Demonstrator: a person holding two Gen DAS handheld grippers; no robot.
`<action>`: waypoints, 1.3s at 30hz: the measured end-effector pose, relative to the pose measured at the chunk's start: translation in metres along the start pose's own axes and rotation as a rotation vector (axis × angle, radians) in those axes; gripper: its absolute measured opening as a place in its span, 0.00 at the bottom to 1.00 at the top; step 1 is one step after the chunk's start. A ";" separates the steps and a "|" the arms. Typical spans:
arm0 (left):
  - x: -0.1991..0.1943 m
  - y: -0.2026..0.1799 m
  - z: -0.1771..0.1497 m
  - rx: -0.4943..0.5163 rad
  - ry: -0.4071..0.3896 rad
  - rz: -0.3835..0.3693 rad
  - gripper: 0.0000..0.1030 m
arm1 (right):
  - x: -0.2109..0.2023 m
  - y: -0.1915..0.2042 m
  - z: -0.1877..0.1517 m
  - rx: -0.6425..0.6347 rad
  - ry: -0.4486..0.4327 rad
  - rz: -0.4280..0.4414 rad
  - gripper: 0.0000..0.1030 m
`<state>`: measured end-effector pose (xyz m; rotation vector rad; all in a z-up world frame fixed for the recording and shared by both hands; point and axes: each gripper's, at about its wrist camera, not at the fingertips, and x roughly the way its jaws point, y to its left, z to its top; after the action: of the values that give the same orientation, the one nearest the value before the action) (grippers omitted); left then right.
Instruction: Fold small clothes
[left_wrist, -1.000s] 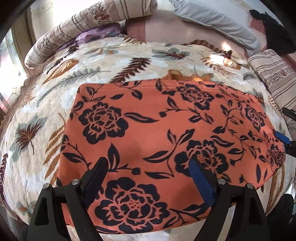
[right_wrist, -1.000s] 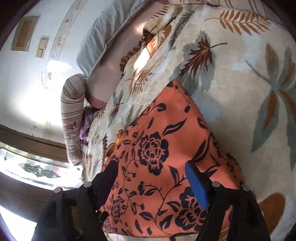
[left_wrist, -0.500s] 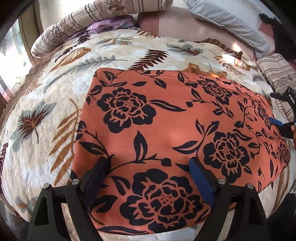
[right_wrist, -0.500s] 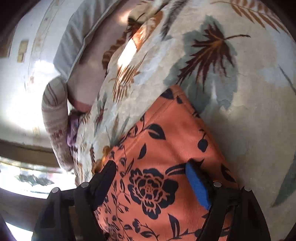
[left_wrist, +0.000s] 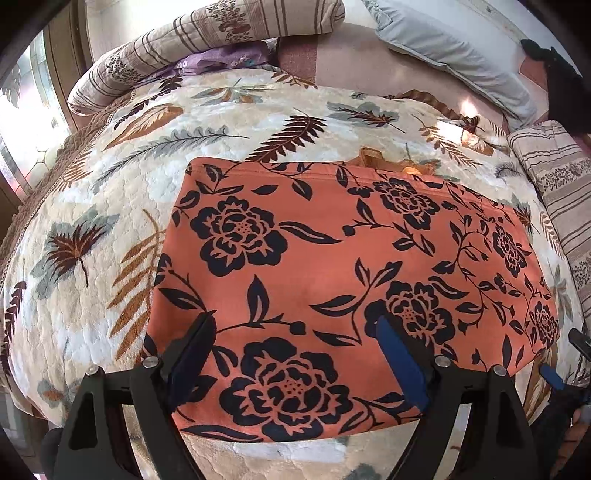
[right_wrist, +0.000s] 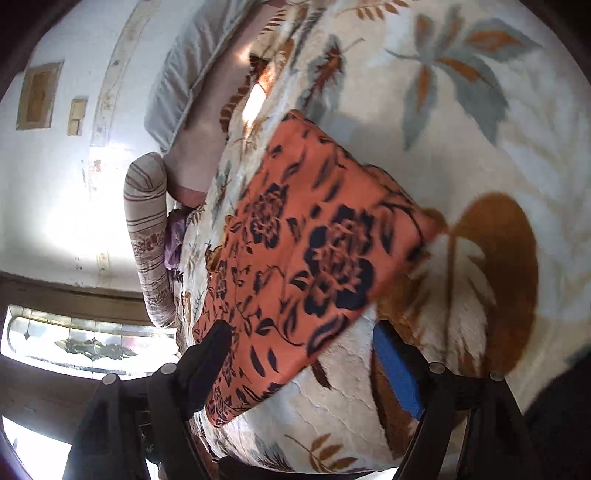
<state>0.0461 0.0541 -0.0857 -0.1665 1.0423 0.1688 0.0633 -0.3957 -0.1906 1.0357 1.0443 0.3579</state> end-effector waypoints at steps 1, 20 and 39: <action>-0.003 -0.004 0.000 0.008 -0.002 0.001 0.86 | 0.001 -0.008 0.000 0.034 -0.004 0.009 0.80; -0.008 -0.023 0.008 0.020 -0.016 -0.007 0.86 | 0.014 0.002 0.030 0.067 -0.096 0.009 0.80; 0.030 -0.065 0.016 0.088 0.014 0.018 0.86 | 0.029 0.023 0.030 -0.132 -0.158 -0.117 0.74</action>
<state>0.0884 -0.0043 -0.0999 -0.0790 1.0636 0.1383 0.1082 -0.3803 -0.1841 0.8667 0.9223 0.2423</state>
